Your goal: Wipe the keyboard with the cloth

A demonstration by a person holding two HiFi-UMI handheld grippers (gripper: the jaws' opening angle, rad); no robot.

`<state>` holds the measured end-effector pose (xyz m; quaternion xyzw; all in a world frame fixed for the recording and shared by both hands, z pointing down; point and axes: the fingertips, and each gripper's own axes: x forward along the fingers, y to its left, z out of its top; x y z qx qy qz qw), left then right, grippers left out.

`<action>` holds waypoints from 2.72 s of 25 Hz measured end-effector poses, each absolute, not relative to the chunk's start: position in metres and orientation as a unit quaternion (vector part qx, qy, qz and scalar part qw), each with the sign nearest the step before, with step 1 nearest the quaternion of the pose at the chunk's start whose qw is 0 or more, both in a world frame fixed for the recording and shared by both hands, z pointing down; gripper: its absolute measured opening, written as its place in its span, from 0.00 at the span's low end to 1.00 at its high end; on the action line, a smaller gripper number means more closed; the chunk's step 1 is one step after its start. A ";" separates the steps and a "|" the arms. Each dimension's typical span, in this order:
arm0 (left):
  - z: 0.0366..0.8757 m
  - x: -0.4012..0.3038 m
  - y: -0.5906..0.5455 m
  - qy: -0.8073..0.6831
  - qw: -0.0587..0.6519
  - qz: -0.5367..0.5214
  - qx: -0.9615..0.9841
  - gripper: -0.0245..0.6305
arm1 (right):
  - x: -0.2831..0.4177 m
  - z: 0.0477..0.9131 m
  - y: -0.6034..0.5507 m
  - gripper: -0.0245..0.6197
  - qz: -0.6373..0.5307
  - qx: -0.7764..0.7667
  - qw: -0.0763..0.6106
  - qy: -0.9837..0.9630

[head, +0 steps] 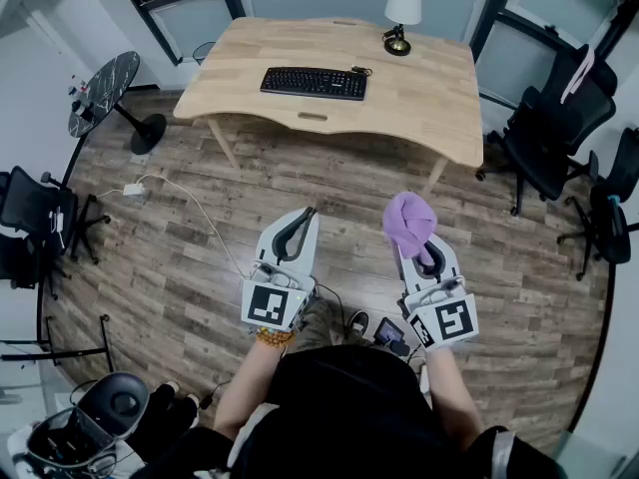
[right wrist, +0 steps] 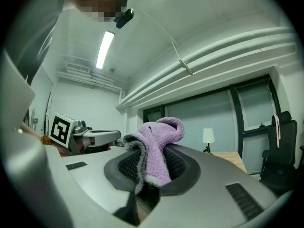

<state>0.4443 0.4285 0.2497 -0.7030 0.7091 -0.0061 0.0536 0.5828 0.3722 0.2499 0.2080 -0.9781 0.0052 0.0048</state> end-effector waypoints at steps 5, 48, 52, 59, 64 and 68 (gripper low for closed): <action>0.260 0.405 0.417 0.713 0.039 -0.017 -0.700 0.08 | 0.545 0.261 0.360 0.16 0.058 0.188 0.009 -0.980; 0.306 0.132 0.149 0.680 0.042 -0.087 -0.727 0.08 | 0.306 0.348 0.008 0.16 0.145 0.251 0.042 -0.956; 0.317 0.113 0.124 0.686 0.032 -0.085 -0.722 0.08 | 0.289 0.363 -0.026 0.16 0.148 0.251 0.052 -0.955; 0.341 0.071 0.079 0.672 0.013 -0.092 -0.734 0.08 | 0.265 0.385 -0.067 0.16 0.156 0.282 0.079 -0.943; 0.362 0.030 0.041 0.638 0.012 -0.094 -0.765 0.08 | 0.238 0.404 -0.092 0.16 0.156 0.318 0.106 -0.929; 0.381 -0.021 0.017 0.603 0.014 -0.106 -0.791 0.08 | 0.208 0.421 -0.108 0.16 0.162 0.349 0.130 -0.914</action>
